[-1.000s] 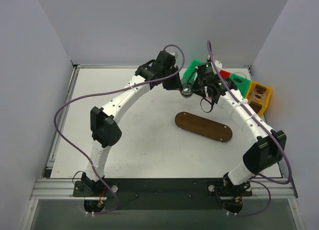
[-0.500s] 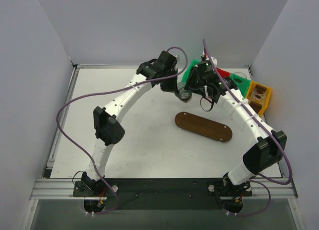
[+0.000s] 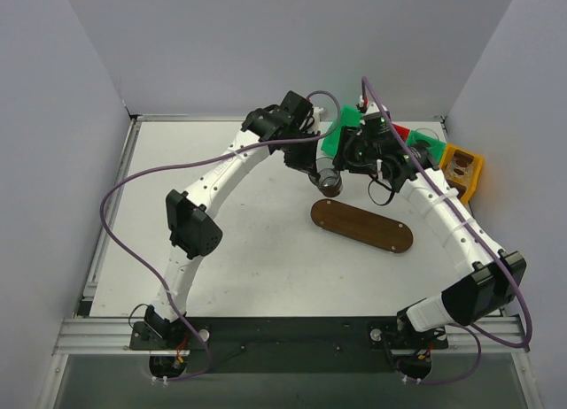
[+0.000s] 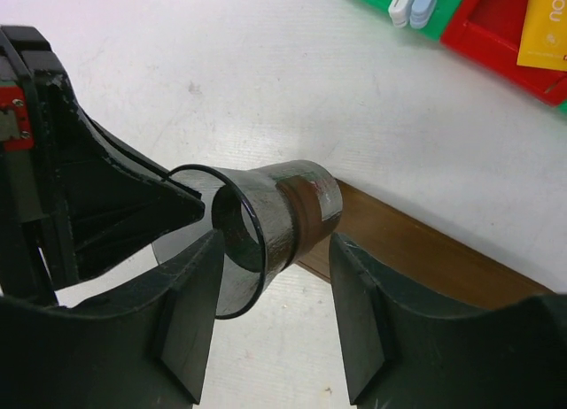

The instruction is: Prepare toiletry sets of a toothbrush and toothpaste on the tray

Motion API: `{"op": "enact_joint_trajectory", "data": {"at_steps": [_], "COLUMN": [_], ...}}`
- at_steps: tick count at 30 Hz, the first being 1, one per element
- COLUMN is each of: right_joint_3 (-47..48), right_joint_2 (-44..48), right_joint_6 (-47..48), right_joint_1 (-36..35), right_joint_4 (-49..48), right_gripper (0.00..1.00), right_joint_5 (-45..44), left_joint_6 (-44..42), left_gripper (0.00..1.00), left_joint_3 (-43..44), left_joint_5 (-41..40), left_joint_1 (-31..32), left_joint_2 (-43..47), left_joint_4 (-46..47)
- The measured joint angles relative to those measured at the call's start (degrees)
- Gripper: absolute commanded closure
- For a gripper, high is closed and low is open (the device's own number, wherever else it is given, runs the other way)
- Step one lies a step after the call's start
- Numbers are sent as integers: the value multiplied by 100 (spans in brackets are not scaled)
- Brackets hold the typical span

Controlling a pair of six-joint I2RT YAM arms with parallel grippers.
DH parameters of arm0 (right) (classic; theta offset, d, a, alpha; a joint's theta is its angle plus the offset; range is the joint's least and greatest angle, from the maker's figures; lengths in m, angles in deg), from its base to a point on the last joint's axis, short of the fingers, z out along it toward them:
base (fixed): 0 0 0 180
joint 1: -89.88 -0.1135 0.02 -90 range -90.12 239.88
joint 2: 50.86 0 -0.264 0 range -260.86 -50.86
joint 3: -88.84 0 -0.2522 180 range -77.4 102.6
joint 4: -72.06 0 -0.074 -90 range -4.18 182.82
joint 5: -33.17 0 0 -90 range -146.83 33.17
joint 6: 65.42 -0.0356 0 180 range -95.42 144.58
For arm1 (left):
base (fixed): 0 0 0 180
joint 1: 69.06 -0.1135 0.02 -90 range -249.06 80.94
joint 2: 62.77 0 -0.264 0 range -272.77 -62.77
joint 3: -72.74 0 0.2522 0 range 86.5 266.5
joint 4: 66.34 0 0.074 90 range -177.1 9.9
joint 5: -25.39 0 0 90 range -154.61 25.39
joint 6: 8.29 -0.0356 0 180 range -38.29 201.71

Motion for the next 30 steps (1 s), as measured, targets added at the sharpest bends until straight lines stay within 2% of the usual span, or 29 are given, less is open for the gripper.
{"op": "enact_joint_trajectory", "data": {"at_steps": [7, 10, 11, 12, 24, 28, 30], "right_joint_3": [-79, -87, -87, -87, -94, -120, -133], "right_joint_2": [-44, -87, -109, -146, -612, -627, -627], "right_joint_6": [407, 535, 566, 588, 562, 542, 542], "right_joint_1": [4, 4, 4, -4, -203, -264, -315], "right_joint_4": [136, 179, 181, 184, 179, 179, 184], "right_gripper": [56, 64, 71, 73, 81, 100, 100], "right_joint_5": [273, 332, 352, 378, 463, 352, 223], "left_joint_6": [-225, -278, -291, -313, -393, -385, -369], "left_gripper": [100, 100, 100, 100, 100, 100, 100], "left_joint_3": [-42, -44, -44, -48, -76, -76, -76], "left_joint_5": [114, 120, 120, 118, 96, 111, 87], "left_joint_1": [-2, -2, -2, -2, -4, -9, -7], "left_joint_2": [0, 0, 0, 0, 0, 0, 0], "left_joint_4": [-205, -282, -304, -323, -398, -422, -439]}}
